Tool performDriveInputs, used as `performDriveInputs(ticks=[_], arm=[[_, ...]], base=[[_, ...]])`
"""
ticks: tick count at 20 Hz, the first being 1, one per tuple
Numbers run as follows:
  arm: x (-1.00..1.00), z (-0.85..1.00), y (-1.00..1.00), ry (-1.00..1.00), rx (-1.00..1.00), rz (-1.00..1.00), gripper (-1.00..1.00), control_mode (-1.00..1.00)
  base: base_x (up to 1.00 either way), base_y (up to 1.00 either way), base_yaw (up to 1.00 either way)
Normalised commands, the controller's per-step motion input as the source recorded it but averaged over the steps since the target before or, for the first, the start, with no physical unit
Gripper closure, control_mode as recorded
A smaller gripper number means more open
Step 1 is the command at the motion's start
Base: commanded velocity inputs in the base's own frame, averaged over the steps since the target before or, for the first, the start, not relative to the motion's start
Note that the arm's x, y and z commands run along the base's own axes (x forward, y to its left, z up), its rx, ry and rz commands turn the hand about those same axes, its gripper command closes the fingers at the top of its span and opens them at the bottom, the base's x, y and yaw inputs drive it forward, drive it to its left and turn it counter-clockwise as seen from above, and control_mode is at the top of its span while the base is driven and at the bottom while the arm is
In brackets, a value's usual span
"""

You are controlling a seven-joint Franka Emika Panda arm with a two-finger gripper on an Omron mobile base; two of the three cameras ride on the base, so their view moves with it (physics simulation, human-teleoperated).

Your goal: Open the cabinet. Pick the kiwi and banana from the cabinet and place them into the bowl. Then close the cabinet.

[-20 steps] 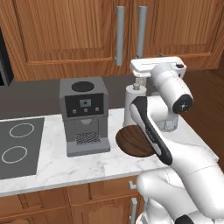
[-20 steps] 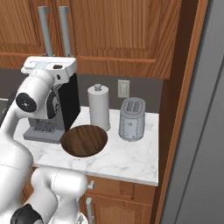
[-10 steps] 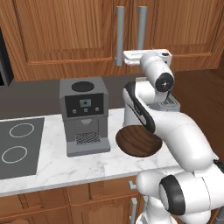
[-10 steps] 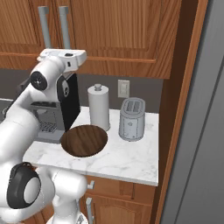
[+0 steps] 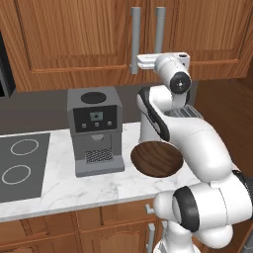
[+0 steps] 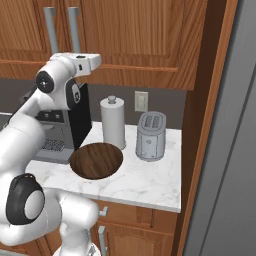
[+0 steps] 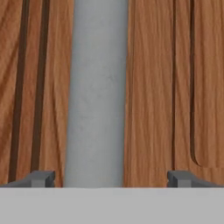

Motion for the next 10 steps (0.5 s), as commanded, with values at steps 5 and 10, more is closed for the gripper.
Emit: performDriveInputs(ticks=[5, 10], arm=[[0.37, -0.04, 0.01, 0.00, 0.00, -0.01, 1.00, -1.00], [0.00, 0.00, 0.00, 0.00, 0.00, 0.00, 1.00, -1.00]], base=[[0.00, 0.00, 0.00], [0.00, 0.00, 0.00]])
